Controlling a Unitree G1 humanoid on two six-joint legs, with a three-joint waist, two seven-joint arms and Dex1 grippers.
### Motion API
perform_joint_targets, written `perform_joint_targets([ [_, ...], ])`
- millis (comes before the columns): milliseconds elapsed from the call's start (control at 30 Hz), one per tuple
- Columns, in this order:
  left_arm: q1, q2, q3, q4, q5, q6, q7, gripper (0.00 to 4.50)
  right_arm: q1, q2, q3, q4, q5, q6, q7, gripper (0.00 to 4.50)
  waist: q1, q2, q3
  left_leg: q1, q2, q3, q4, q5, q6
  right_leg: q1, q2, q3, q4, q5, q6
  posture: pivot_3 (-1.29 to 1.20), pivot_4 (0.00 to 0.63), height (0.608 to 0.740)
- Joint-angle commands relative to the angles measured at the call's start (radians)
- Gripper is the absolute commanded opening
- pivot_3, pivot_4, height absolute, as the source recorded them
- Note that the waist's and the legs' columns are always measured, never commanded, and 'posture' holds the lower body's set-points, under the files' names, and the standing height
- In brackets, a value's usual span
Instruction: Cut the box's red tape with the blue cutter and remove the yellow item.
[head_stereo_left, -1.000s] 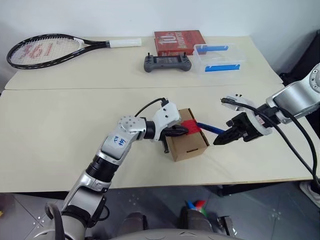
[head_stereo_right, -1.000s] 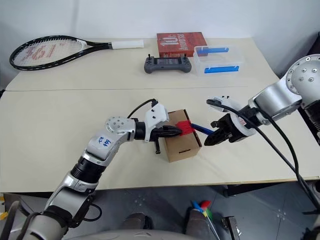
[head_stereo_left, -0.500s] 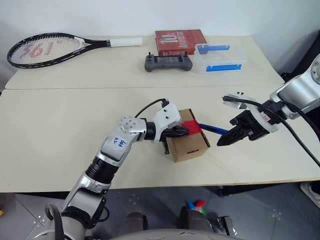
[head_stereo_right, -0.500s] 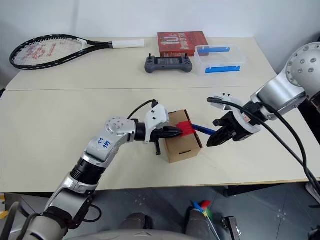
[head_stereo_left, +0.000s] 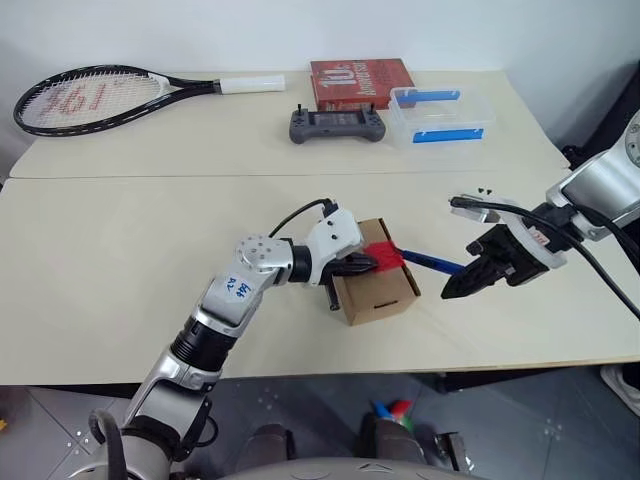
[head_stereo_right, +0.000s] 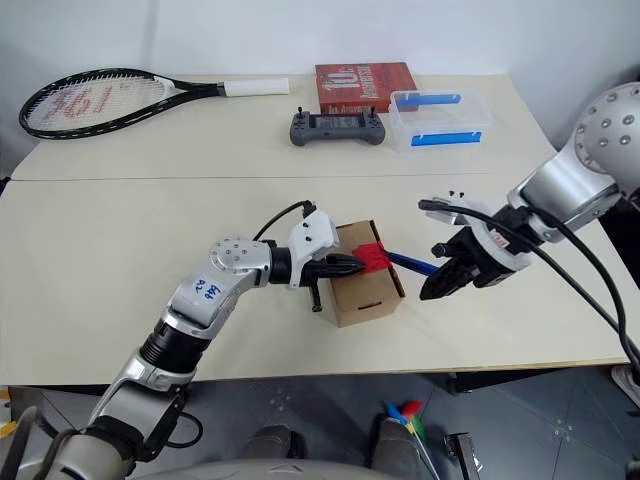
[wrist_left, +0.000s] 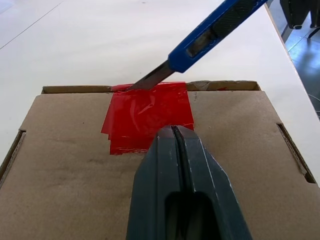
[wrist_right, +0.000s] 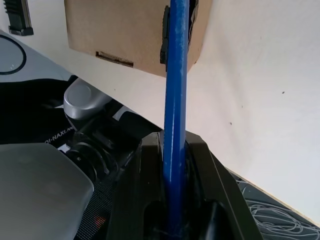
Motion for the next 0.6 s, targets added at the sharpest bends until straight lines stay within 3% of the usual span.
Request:
perform_joint_targets([
  [33,0.055,0.025,-0.052,0.053,0.033,0.073,0.004,0.0,0.019,-0.02,-0.008,-0.061,0.03,0.022,-0.001,0.16,0.0,0.0,0.0,0.0,0.0,0.0,0.0,0.0,0.0,0.0,0.0,0.0,0.0,0.0,0.0,0.0,0.15,0.74],
  [600,0.053,0.028,-0.05,0.055,0.031,0.079,0.009,0.0,0.063,-0.101,0.003,-0.187,0.037,0.022,0.037,0.16,0.001,0.0,0.0,0.0,0.0,0.0,0.0,0.0,0.0,0.0,0.0,0.0,0.0,0.0,0.0,0.0,0.15,0.74],
])
